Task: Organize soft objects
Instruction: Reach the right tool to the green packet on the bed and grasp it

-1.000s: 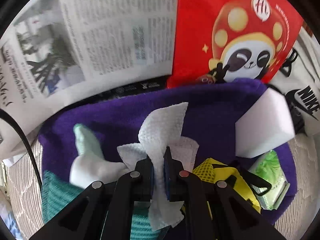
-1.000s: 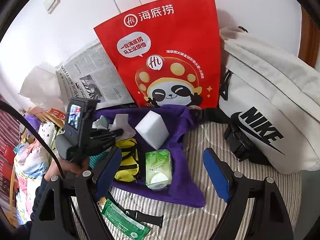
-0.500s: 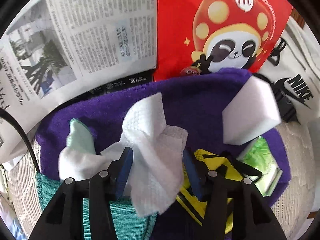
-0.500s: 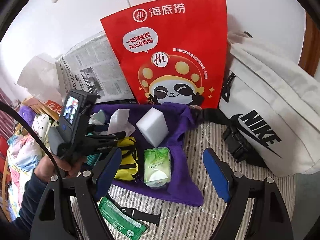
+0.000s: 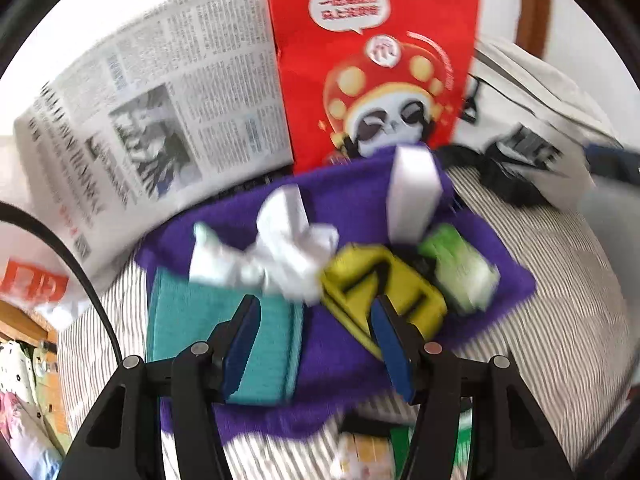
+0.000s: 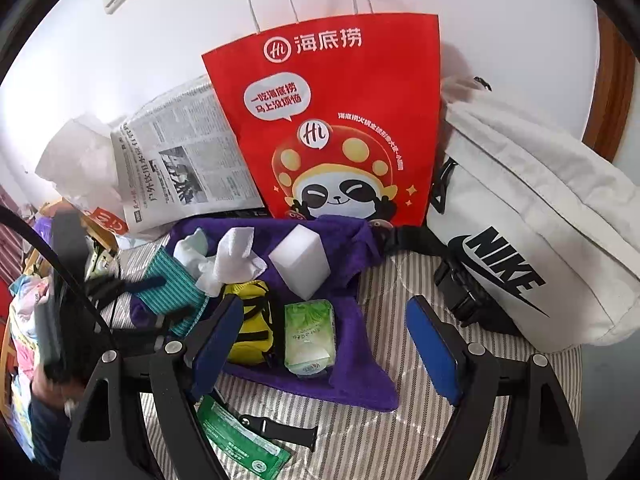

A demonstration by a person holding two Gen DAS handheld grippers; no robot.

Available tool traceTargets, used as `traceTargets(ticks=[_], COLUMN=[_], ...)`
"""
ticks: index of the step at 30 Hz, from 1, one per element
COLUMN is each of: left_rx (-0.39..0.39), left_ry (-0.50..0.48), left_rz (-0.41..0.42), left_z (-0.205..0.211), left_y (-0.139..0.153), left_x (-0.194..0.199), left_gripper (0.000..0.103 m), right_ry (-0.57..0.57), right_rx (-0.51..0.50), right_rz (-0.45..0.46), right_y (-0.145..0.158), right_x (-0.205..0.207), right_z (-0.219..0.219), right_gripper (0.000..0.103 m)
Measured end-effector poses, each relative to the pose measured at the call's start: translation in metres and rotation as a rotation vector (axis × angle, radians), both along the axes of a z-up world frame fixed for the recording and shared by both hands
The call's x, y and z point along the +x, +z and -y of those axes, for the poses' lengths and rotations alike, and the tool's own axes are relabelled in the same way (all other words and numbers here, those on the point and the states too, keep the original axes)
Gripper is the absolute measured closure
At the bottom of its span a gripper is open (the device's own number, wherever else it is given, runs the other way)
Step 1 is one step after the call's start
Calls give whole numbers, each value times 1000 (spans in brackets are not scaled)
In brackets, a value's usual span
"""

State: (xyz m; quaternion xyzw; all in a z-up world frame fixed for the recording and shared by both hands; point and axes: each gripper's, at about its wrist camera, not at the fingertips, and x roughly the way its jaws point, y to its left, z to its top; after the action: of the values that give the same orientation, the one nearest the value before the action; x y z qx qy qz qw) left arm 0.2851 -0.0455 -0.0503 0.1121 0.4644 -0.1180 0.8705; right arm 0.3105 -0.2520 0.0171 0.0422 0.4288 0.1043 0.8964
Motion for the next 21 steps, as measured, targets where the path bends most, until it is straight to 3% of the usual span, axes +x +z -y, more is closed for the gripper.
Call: traceTargets(ticks=[3, 10, 13, 17, 21], left_rx=[-7, -94, -122, -118, -92], left_ry=[3, -8, -47, -77, -21], left_rz=[-10, -105, -111, -77, -73], left_z=[-9, -22, -18, -14, -34], left_y=[-13, -65, -77, -80, -84], left_x=[-37, -75, -87, -97, -101], left_gripper=[47, 47, 47, 47, 47], right_ry=[-5, 13, 27, 27, -4], right_rx=[0, -60, -59, -103, -92], right_rz=[8, 63, 79, 55, 19], right_y=[4, 22, 25, 9, -17], right_x=[-3, -21, -32, -55, -81], right_z=[-2, -23, -29, -31, -17], right_gripper=[20, 19, 18, 18, 18])
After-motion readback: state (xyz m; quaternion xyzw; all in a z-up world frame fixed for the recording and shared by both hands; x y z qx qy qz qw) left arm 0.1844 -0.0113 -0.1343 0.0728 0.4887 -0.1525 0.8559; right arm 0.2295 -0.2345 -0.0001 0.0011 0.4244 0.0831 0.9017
